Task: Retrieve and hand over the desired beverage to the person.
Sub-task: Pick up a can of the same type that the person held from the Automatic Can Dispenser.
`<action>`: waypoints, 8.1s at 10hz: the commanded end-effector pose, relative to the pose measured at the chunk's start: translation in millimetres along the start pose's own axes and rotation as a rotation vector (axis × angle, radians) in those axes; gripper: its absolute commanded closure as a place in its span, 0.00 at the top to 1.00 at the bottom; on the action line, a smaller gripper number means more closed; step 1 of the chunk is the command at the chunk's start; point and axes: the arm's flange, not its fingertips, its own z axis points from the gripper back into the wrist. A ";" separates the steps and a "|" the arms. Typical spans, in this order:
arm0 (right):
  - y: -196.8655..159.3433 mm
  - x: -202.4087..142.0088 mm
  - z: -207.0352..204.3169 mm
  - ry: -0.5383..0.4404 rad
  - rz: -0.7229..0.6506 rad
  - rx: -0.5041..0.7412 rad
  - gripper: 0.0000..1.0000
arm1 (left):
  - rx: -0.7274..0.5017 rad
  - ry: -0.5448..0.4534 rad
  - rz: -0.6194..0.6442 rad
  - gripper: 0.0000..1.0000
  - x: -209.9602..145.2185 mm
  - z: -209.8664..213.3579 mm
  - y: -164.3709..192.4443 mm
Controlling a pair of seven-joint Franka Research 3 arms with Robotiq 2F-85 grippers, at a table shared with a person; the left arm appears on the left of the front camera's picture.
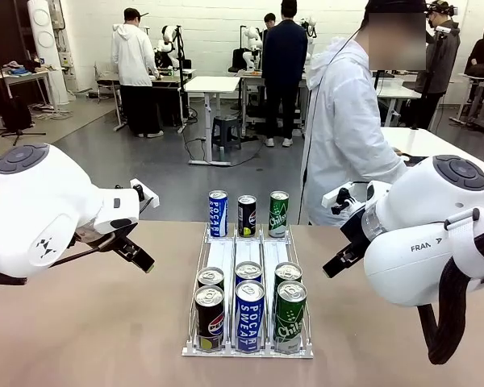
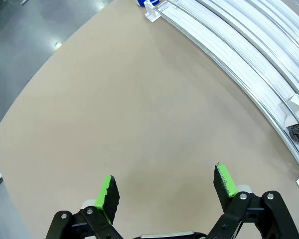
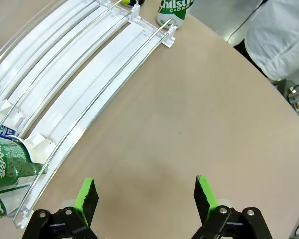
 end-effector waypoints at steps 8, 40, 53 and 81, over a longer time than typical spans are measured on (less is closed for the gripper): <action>-11.2 73.3 203.2 0.112 -0.053 -0.239 1.00 | 0.015 0.066 -0.070 1.00 116.3 160.6 35.6; -177.6 -126.4 324.8 -0.352 -0.300 0.534 1.00 | -0.569 -0.178 0.387 1.00 -67.3 304.3 248.2; -177.6 -126.4 324.8 -0.352 -0.300 0.534 1.00 | -0.569 -0.178 0.387 1.00 -67.3 304.3 248.2; -177.6 -126.4 324.8 -0.352 -0.300 0.534 1.00 | -0.569 -0.178 0.387 1.00 -67.3 304.3 248.2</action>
